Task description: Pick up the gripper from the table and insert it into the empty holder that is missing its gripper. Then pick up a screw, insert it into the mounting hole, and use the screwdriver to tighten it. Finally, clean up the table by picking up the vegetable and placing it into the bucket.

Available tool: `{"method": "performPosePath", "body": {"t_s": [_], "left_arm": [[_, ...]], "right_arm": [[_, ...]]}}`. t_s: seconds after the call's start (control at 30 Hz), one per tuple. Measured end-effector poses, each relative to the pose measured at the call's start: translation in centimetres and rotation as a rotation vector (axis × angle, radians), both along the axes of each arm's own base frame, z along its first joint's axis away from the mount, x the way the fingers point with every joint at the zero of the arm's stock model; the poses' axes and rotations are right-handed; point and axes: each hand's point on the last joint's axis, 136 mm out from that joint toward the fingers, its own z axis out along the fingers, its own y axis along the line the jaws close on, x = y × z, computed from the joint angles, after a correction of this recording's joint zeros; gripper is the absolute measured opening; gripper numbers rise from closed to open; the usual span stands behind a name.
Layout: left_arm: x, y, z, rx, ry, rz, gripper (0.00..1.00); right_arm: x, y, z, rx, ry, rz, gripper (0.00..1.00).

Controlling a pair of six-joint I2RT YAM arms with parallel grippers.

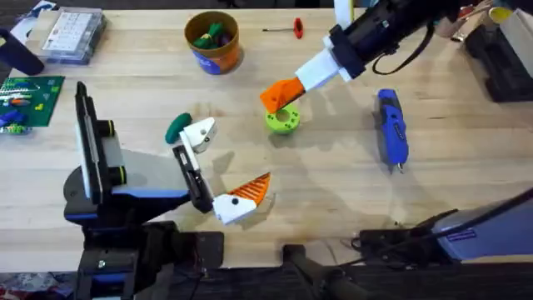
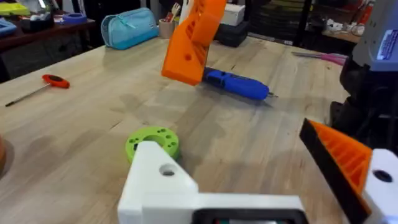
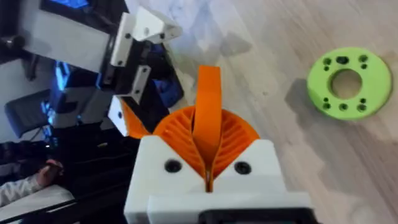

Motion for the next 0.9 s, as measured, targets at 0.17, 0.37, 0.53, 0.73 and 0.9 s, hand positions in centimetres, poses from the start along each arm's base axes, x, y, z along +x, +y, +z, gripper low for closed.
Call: {"method": "performPosePath", "body": {"t_s": [0.17, 0.37, 0.53, 0.73, 0.9], "left_arm": [[0.0, 0.0, 0.0, 0.0, 0.0, 0.0, 0.99], [0.0, 0.0, 0.0, 0.0, 0.0, 0.0, 0.99], [0.0, 0.0, 0.0, 0.0, 0.0, 0.0, 0.99], [0.0, 0.0, 0.0, 0.0, 0.0, 0.0, 0.99], [0.0, 0.0, 0.0, 0.0, -0.001, 0.0, 0.99]], "right_arm": [[-0.4, 0.6, 0.7, 0.048, 0.017, 0.013, 0.012], [-0.2, 1.7, 1.8, 0.142, -0.007, 0.038, 0.011], [-0.8, 2.3, 1.2, 0.232, 0.043, 0.052, 0.011], [-1.6, 3.0, -1.1, 0.353, 0.119, 0.051, 0.011], [-1.5, 3.3, -2.8, 0.401, 0.182, 0.017, 0.011]]}}
